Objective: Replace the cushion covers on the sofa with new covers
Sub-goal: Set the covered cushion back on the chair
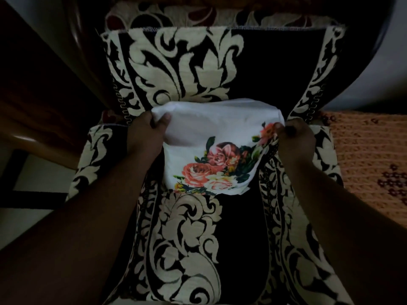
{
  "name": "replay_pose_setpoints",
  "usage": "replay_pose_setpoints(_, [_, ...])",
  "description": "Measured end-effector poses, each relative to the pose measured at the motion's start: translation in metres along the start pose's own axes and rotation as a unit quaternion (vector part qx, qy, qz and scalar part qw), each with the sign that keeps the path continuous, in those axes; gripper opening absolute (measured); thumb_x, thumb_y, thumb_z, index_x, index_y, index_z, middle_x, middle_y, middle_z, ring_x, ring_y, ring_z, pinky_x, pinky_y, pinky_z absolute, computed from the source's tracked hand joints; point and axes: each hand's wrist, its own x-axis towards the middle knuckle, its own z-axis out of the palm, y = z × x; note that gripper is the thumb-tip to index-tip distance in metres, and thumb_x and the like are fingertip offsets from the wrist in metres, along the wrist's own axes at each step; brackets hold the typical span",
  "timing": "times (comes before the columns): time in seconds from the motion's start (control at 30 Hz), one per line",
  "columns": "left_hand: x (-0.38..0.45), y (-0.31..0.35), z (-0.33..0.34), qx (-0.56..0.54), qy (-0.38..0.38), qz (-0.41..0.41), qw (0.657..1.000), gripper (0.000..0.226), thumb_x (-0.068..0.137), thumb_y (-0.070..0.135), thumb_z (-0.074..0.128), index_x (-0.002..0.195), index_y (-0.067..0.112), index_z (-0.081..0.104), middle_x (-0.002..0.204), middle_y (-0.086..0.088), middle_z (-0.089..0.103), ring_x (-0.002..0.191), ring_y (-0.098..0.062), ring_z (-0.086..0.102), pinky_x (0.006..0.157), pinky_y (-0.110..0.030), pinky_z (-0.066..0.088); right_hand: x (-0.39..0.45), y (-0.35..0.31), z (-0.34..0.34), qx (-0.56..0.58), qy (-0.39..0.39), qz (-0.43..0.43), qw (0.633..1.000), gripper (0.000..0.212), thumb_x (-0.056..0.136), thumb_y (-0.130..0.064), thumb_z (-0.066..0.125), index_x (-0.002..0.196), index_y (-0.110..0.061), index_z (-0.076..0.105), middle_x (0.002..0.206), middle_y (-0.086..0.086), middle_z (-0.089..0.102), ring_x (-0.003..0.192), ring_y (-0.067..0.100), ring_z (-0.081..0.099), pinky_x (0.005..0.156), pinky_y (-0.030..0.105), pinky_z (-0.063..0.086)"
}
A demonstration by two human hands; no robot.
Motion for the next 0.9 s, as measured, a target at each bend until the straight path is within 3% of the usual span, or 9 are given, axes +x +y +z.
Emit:
replay_pose_setpoints(0.07, [0.005,0.001,-0.006,0.054,-0.004,0.010,0.998,0.049,0.101,0.051,0.055,0.110,0.004,0.068,0.107,-0.017,0.071,0.102,-0.033,0.065,0.086,-0.039,0.051,0.010,-0.001,-0.006,-0.028,-0.009,0.021,0.999,0.024,0.095,-0.036,0.065,0.101,-0.013,0.067,0.094,0.006,0.068,0.087,0.024,0.061,0.075,0.031,0.047])
replay_pose_setpoints(0.13, [0.006,0.009,-0.012,0.084,-0.018,-0.006,0.996,0.053,0.102,0.051,0.051,0.121,0.004,0.067,0.118,-0.019,0.069,0.112,-0.035,0.063,0.094,-0.041,0.051,0.010,-0.012,-0.013,-0.045,-0.025,0.031,0.998,0.031,0.095,-0.043,0.062,0.105,-0.014,0.070,0.096,0.009,0.070,0.089,0.028,0.066,0.074,0.033,0.050])
replay_pose_setpoints(0.23, [-0.002,0.032,-0.026,0.078,-0.046,-0.041,0.995,0.060,0.101,0.052,0.053,0.147,0.014,0.051,0.145,-0.015,0.056,0.134,-0.034,0.051,0.110,-0.041,0.043,-0.007,-0.049,-0.023,-0.048,-0.040,0.029,0.998,0.036,0.099,-0.045,0.060,0.112,-0.014,0.071,0.105,0.012,0.071,0.096,0.028,0.066,0.073,0.027,0.040])
replay_pose_setpoints(0.4, [-0.045,0.081,-0.057,0.082,-0.109,-0.048,0.989,0.074,0.099,0.057,0.052,0.159,0.017,0.031,0.160,-0.012,0.039,0.145,-0.032,0.038,0.114,-0.038,0.034,-0.052,-0.127,-0.044,-0.040,-0.070,0.032,0.996,0.036,0.096,-0.040,0.066,0.124,-0.017,0.068,0.121,0.007,0.070,0.107,0.026,0.067,0.086,0.030,0.050])
replay_pose_setpoints(0.5, [-0.060,0.105,-0.081,0.114,-0.138,-0.024,0.983,0.074,0.098,0.058,0.054,0.157,0.019,0.034,0.153,-0.008,0.048,0.139,-0.030,0.046,0.108,-0.039,0.039,-0.065,-0.162,-0.063,-0.064,-0.099,0.041,0.992,0.038,0.098,-0.041,0.062,0.123,-0.013,0.069,0.120,0.007,0.071,0.108,0.026,0.065,0.080,0.027,0.041])
replay_pose_setpoints(0.6, [-0.050,0.126,-0.102,0.164,-0.135,-0.011,0.977,0.067,0.098,0.052,0.058,0.154,0.021,0.037,0.137,-0.006,0.062,0.128,-0.031,0.055,0.099,-0.040,0.045,-0.057,-0.184,-0.078,-0.076,-0.118,0.033,0.990,0.040,0.098,-0.044,0.061,0.123,-0.013,0.069,0.116,0.008,0.071,0.106,0.027,0.066,0.080,0.030,0.046])
replay_pose_setpoints(0.8, [-0.001,0.154,-0.109,0.284,-0.112,0.014,0.952,0.064,0.100,0.045,0.055,0.157,0.027,0.032,0.137,-0.013,0.062,0.125,-0.038,0.057,0.096,-0.045,0.050,0.007,-0.201,-0.084,-0.185,-0.131,-0.023,0.974,0.047,0.099,-0.042,0.059,0.140,-0.019,0.057,0.124,0.011,0.069,0.113,0.032,0.064,0.086,0.038,0.051])
replay_pose_setpoints(0.9, [0.032,0.164,-0.106,0.366,-0.096,0.021,0.926,0.066,0.103,0.046,0.050,0.160,0.028,0.022,0.136,-0.017,0.060,0.122,-0.039,0.059,0.092,-0.047,0.051,0.045,-0.202,-0.083,-0.265,-0.147,-0.058,0.951,0.054,0.102,-0.037,0.055,0.152,-0.021,0.040,0.121,0.017,0.067,0.108,0.039,0.063,0.075,0.041,0.049])
